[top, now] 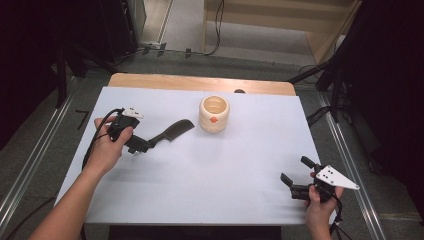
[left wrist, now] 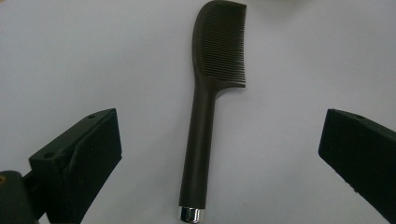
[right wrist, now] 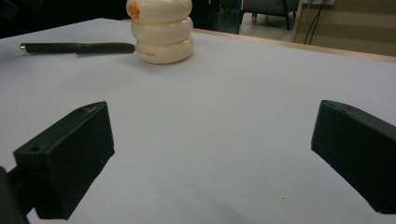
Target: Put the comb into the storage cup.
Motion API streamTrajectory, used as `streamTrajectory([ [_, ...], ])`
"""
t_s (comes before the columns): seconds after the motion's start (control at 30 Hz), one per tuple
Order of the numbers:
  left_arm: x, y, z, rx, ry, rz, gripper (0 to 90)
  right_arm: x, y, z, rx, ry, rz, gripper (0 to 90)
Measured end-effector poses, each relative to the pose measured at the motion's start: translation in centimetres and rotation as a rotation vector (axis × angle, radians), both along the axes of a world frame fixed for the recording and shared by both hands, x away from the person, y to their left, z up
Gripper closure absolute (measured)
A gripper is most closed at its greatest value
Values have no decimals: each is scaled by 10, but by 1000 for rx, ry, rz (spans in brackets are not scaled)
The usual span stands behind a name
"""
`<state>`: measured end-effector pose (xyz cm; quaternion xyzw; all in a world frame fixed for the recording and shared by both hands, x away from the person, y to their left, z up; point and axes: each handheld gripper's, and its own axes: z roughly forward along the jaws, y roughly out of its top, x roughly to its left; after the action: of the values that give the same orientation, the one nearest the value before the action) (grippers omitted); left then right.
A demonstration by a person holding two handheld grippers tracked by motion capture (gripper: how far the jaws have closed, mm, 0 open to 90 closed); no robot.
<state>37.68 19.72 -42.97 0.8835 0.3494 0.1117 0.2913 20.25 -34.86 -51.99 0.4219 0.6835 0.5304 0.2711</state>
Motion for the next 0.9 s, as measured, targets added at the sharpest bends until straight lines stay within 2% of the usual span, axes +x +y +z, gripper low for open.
streamTrajectory([
  [0.27, 6, -8, -8, 30, 38, -3, 26, 0, 0, 0, -2, 1, -1, 0],
  [0.37, 8, -10, -12, 49, 64, -12, 37, 0, 0, 0, -3, 1, 0, 0],
  [0.47, 9, -12, -15, 65, 77, -3, 139, 0, 1, 0, -3, 1, 2, 0],
  [0.53, 10, -13, -17, 81, 92, -5, 154, 1, 1, 0, -5, 2, 1, 0],
  [0.63, 12, -13, -20, 102, 85, 12, 228, 1, 1, 0, -7, 4, 0, 0],
  [0.7, 13, -13, -22, 96, 89, 10, 298, 1, 1, 0, -6, 3, 1, 0],
  [0.9, 15, -14, -26, 133, 86, -1, 451, 1, 1, 0, -6, 4, -1, 0],
])
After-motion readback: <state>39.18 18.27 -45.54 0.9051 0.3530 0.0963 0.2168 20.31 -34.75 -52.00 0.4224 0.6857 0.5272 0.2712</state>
